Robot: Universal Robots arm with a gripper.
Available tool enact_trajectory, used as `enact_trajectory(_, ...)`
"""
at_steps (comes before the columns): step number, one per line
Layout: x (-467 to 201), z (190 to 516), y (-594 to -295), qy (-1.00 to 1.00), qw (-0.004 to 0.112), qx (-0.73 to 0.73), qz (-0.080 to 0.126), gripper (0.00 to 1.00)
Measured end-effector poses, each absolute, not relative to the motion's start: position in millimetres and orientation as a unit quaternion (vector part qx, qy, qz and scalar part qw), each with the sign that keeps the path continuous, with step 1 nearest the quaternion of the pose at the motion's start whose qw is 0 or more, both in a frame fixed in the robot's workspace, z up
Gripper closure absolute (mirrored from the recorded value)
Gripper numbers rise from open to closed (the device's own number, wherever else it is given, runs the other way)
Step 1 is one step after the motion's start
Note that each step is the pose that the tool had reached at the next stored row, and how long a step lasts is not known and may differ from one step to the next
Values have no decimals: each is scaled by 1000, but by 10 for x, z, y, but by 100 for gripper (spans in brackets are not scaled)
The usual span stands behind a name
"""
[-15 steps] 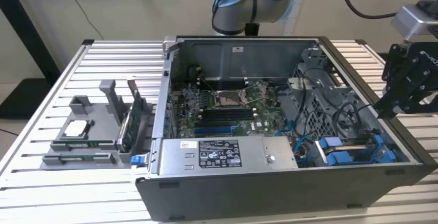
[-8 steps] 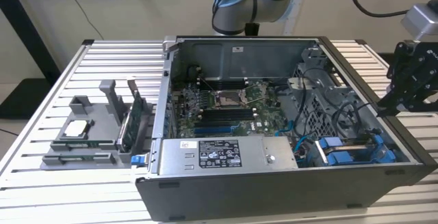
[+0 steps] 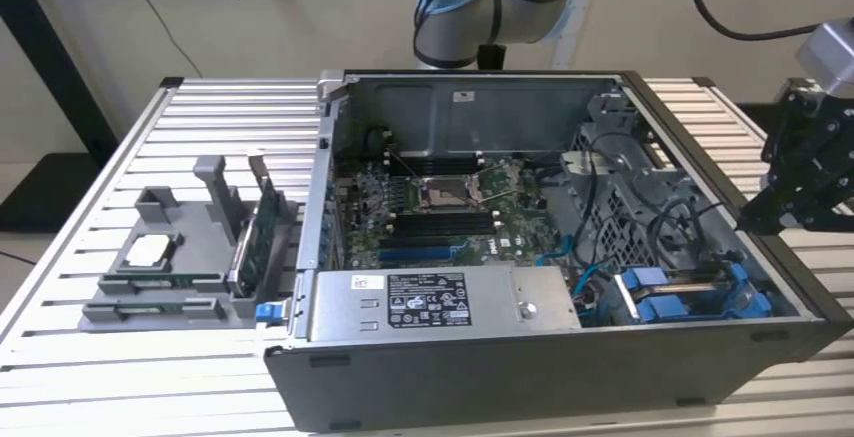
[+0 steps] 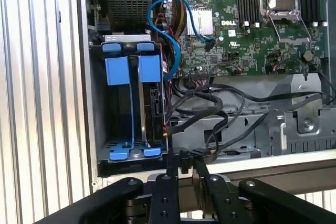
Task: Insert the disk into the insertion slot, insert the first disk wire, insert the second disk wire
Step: 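Insert the second disk wire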
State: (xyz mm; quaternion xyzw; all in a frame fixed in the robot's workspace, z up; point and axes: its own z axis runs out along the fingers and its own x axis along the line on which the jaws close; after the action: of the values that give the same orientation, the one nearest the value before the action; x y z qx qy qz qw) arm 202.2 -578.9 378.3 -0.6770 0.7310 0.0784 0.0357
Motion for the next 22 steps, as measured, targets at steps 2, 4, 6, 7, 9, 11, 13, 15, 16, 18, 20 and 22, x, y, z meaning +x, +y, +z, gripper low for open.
enact_trajectory(2, 2020, 3778, -5798, 731, 38, -677, 81, 74)
enact_trajectory(4, 2015, 3776, -5799, 730, 41, -677, 84, 74)
enact_trajectory(6, 2012, 3776, -5799, 730, 44, -676, 87, 76)
enact_trajectory(7, 2011, 3777, -5799, 730, 45, -676, 88, 76)
enact_trajectory(9, 2010, 3776, -5798, 730, 45, -676, 89, 83)
enact_trajectory(11, 2009, 3775, -5799, 730, 45, -676, 89, 83)
enact_trajectory(13, 2008, 3776, -5799, 730, 45, -676, 89, 83)
enact_trajectory(15, 1986, 3776, -5800, 730, 45, -676, 89, 84)
enact_trajectory(16, 1967, 3777, -5799, 730, 46, -676, 89, 84)
enact_trajectory(18, 1929, 3782, -5799, 730, 46, -676, 89, 84)
enact_trajectory(20, 1874, 3793, -5799, 730, 46, -676, 90, 84)
enact_trajectory(22, 1817, 3806, -5799, 731, 47, -675, 90, 84)
